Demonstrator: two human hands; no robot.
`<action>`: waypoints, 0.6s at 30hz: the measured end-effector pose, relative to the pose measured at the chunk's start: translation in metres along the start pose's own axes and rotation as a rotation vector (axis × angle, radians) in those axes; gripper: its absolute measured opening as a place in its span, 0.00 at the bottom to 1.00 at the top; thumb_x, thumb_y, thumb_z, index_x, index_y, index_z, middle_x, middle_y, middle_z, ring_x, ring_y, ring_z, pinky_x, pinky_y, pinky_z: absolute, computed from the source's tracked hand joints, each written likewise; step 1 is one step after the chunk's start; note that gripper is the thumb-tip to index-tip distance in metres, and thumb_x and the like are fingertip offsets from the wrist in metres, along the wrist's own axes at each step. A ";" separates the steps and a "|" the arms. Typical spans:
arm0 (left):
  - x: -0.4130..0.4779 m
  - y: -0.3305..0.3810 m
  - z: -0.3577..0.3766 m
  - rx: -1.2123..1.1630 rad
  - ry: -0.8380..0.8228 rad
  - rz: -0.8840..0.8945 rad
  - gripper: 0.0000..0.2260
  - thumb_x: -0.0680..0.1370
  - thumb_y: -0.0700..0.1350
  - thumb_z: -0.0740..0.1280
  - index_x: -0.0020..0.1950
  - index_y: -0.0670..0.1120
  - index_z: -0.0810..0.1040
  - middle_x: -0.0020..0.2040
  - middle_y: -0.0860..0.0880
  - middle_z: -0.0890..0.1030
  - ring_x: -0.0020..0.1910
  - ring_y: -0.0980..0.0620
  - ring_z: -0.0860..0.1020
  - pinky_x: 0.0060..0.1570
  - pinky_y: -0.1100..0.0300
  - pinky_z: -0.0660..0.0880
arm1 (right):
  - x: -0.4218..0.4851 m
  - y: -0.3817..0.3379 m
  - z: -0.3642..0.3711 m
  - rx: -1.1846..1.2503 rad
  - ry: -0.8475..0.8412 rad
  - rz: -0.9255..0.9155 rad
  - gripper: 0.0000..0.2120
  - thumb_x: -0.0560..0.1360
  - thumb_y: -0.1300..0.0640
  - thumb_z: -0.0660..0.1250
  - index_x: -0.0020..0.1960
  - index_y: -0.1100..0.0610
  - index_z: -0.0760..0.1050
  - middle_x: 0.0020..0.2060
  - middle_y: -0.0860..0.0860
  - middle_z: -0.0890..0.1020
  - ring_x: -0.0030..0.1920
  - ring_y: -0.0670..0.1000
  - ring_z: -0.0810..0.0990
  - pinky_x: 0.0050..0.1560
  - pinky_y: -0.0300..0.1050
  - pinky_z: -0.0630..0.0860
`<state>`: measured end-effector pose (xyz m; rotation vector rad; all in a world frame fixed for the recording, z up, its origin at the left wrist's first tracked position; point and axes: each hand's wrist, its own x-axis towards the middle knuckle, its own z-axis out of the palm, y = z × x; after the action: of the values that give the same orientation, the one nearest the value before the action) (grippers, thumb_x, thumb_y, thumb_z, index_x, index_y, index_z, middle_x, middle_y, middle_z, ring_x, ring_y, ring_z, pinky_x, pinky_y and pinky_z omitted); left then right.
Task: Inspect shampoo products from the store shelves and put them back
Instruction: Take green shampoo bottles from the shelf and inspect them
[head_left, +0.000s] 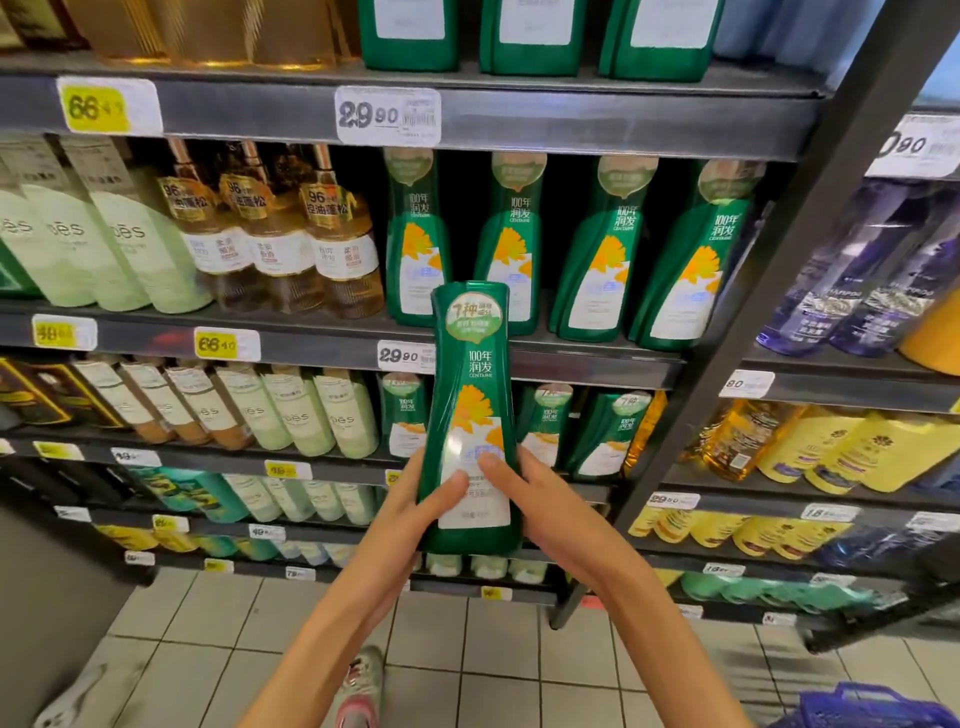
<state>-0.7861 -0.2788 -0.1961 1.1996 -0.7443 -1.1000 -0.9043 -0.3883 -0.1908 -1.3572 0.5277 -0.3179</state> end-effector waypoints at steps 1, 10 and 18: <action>0.001 -0.002 -0.002 0.034 -0.002 0.009 0.22 0.72 0.51 0.70 0.65 0.58 0.71 0.62 0.55 0.78 0.61 0.56 0.76 0.55 0.63 0.75 | -0.002 0.005 0.000 -0.015 0.002 0.022 0.27 0.71 0.39 0.65 0.68 0.43 0.66 0.61 0.40 0.79 0.62 0.43 0.76 0.65 0.48 0.72; 0.012 -0.017 -0.019 0.668 0.115 0.177 0.25 0.67 0.36 0.75 0.54 0.59 0.69 0.45 0.66 0.81 0.46 0.71 0.78 0.42 0.77 0.71 | -0.005 0.027 0.009 -0.264 0.153 -0.198 0.15 0.76 0.66 0.66 0.57 0.49 0.71 0.52 0.47 0.82 0.55 0.47 0.80 0.60 0.50 0.75; -0.010 0.004 -0.020 0.520 0.030 0.094 0.25 0.68 0.35 0.74 0.60 0.51 0.71 0.50 0.62 0.82 0.52 0.60 0.79 0.48 0.69 0.75 | -0.024 0.009 0.017 -0.309 0.087 -0.216 0.14 0.75 0.63 0.68 0.55 0.47 0.72 0.51 0.49 0.81 0.53 0.46 0.79 0.55 0.42 0.76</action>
<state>-0.7702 -0.2630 -0.1959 1.5928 -1.0927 -0.8300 -0.9161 -0.3599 -0.1931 -1.7108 0.5178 -0.4882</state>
